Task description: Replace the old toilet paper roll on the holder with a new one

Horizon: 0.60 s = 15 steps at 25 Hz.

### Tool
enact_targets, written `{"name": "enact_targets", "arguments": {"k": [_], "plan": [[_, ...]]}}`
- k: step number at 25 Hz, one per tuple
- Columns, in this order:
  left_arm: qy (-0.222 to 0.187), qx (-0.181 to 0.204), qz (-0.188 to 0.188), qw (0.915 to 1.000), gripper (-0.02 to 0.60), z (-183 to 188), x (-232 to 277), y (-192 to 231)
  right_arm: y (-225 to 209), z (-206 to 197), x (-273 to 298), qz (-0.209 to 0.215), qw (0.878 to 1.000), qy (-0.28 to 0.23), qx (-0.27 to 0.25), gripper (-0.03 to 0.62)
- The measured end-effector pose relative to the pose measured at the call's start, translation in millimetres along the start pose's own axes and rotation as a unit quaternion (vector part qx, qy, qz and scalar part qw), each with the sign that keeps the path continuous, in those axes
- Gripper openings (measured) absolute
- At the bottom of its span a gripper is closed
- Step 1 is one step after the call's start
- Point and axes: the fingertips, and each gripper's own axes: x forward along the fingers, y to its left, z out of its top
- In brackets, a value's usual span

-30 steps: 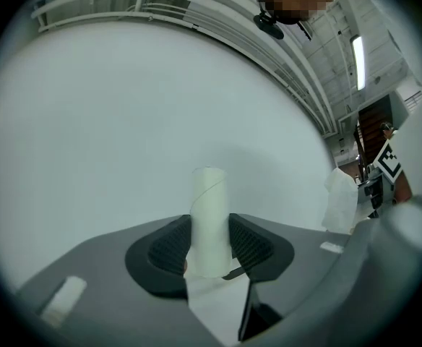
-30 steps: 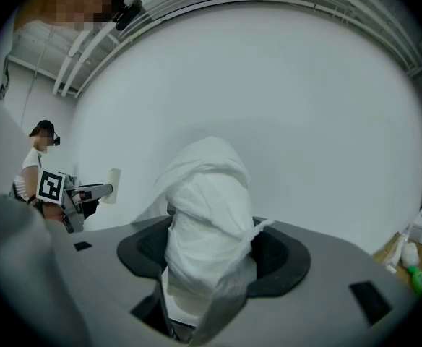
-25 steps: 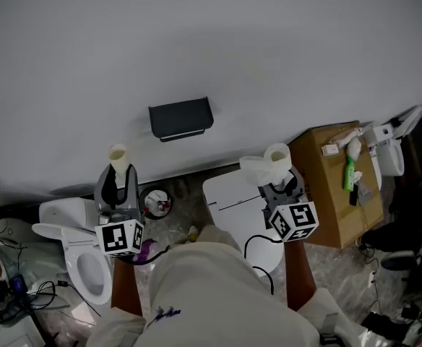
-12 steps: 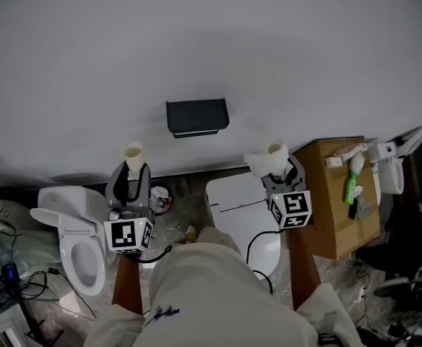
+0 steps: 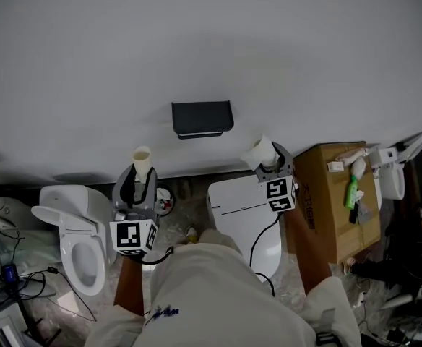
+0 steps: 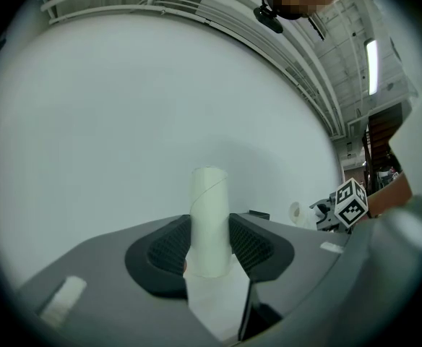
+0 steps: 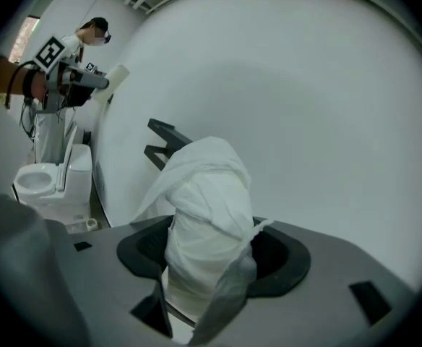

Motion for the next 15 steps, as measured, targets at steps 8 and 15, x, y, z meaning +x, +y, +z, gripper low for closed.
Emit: {"name": "enact_targets", "arguments": {"k": [8, 15], "plan": [[0.009, -0.001, -0.002, 1.0, 0.173, -3.2, -1.0, 1.7, 10.1, -7.3, 45.0, 0.009, 0.995, 0.041, -0.096, 0.293], [0.006, -0.003, -0.003, 1.0, 0.173, -2.0, -1.4, -1.2, 17.7, -10.6, 74.4, -0.004, 0.98, 0.063, -0.189, 0.293]]}}
